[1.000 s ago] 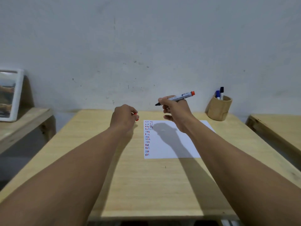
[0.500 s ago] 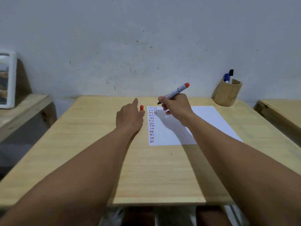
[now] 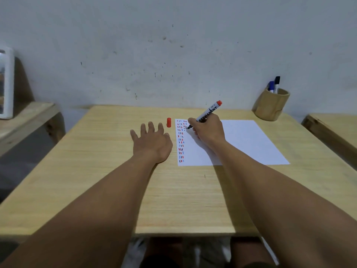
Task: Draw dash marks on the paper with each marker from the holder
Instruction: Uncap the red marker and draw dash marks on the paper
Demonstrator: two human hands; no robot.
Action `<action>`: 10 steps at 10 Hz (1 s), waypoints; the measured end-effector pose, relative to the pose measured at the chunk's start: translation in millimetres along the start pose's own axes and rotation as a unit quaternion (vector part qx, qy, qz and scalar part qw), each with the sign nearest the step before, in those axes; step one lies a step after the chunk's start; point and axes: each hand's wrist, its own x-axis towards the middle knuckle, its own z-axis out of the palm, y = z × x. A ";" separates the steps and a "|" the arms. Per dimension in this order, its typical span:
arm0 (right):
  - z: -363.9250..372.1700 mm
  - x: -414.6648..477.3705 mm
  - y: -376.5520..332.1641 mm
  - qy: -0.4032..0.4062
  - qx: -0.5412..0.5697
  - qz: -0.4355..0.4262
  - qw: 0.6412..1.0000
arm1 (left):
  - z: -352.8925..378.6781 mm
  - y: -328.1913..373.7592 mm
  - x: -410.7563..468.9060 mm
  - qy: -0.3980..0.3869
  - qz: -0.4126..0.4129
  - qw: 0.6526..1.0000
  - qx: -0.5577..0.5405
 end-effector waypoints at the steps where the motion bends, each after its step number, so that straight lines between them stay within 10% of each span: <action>1: 1.4 0.6 1.8 -0.004 -0.016 -0.005 1.000 | -0.4 -0.2 -0.8 0.003 0.000 1.000 -0.002; 10: 4.2 2.5 2.3 -0.015 -0.038 0.000 0.999 | -2.4 0.0 -3.6 -0.005 -0.001 1.000 0.008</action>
